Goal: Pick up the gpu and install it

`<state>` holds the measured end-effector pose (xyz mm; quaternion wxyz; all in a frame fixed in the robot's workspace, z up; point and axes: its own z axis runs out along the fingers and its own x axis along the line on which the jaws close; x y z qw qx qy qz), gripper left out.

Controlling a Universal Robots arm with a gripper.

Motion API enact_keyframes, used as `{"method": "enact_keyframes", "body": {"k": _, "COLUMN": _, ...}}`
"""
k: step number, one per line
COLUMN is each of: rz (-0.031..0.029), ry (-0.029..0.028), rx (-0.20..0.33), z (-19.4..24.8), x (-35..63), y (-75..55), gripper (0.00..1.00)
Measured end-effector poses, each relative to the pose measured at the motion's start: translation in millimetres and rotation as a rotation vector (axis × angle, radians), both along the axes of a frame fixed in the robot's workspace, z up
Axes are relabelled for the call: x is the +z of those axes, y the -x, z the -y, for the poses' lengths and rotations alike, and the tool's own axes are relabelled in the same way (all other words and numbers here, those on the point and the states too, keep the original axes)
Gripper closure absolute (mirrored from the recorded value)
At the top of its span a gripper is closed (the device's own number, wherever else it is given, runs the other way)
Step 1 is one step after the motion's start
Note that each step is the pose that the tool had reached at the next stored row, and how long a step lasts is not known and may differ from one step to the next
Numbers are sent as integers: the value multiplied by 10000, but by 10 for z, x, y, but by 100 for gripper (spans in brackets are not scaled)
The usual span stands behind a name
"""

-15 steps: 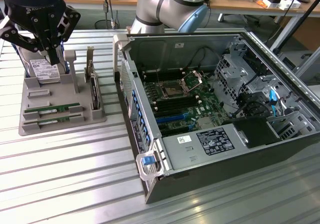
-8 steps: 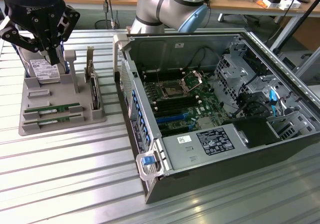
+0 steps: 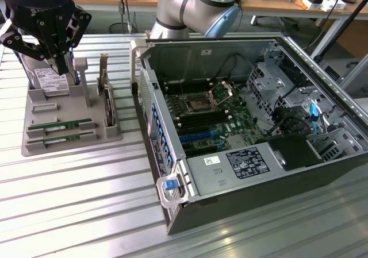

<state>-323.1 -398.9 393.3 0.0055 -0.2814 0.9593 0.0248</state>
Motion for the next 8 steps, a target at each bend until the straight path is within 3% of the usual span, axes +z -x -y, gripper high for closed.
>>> {"method": "enact_keyframes", "body": {"k": 8, "rz": 0, "ry": 1, "rx": 277, "z": 0, "x": 0, "y": 0, "gripper": 89}}
